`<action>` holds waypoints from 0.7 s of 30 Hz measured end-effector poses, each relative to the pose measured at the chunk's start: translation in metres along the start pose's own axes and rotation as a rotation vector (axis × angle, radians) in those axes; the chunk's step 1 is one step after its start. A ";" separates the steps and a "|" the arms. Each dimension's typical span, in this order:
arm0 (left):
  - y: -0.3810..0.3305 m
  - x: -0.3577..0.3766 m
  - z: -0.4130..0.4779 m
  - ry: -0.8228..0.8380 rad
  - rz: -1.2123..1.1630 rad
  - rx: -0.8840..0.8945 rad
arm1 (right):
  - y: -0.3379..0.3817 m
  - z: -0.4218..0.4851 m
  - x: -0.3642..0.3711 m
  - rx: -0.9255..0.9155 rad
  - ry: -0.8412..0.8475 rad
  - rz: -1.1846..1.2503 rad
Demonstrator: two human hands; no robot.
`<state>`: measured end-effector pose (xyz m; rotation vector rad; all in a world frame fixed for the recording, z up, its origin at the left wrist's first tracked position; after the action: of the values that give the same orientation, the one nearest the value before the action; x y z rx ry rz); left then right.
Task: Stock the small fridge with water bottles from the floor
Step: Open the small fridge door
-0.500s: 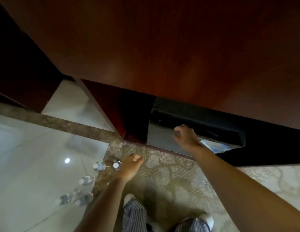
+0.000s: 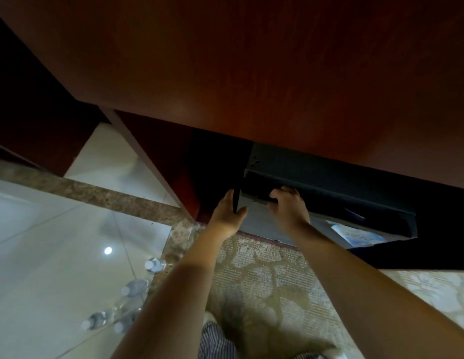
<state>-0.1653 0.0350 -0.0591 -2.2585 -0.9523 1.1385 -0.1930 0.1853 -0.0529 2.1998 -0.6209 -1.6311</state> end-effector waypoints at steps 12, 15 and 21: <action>0.006 0.012 0.016 0.028 -0.043 -0.021 | 0.001 -0.006 0.004 -0.045 -0.092 0.008; 0.014 0.007 0.000 0.000 0.134 -0.067 | -0.003 -0.037 0.015 -0.044 -0.008 0.022; 0.049 0.042 -0.061 0.089 0.007 -0.116 | -0.026 -0.111 0.028 -0.109 0.094 0.128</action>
<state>-0.0784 0.0284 -0.0773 -2.3846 -0.9987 0.9994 -0.0764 0.1936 -0.0566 2.0994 -0.6182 -1.4537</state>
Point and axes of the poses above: each hand's wrist, its own z-axis towards the middle knuckle, its own x-axis out of the palm, y = z × x, the point moved 8 cm from there along z, towards the middle knuckle, and after that the axes turned 8 degrees about z, right-handed, at the moved point
